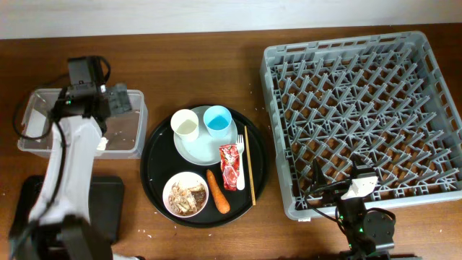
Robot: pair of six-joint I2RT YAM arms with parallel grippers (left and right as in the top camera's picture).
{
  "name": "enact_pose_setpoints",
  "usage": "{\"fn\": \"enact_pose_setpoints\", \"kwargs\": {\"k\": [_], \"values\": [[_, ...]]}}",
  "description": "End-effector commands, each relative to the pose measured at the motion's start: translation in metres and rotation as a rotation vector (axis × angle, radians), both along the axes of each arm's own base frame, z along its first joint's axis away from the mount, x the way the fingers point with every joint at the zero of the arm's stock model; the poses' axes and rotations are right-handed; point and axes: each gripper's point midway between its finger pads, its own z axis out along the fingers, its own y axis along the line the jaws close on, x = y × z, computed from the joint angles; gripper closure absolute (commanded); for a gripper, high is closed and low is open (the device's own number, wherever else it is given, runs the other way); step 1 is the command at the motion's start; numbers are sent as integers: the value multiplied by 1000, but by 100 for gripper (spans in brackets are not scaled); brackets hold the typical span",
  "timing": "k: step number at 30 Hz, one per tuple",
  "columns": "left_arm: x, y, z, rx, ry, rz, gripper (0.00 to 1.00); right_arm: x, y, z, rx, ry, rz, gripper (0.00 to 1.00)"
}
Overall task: Sort waste into correct bins and load items into the dishwasher rack
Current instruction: 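Reach the left gripper to the red snack wrapper and grasp it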
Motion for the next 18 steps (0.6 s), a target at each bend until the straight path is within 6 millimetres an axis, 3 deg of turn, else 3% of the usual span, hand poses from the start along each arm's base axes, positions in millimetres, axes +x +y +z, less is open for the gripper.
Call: {"fn": "enact_pose_setpoints", "kwargs": {"k": [1, 3, 7, 12, 18], "values": [[-13, -93, 77, -235, -178, -324, 1, 0, -1, -3, 0, 6, -6, 1], [-35, -136, 82, -322, -146, -432, 1, 0, -1, -3, 0, 6, -6, 1], [-86, -185, 48, -378, 90, -505, 1, 0, -1, -3, 0, 6, -6, 1], [-146, -237, 22, -380, 304, -630, 3, 0, -1, -3, 0, 6, -6, 1], [-175, -262, -32, -349, 399, -605, 7, 0, -1, -3, 0, 6, -6, 1]]}}
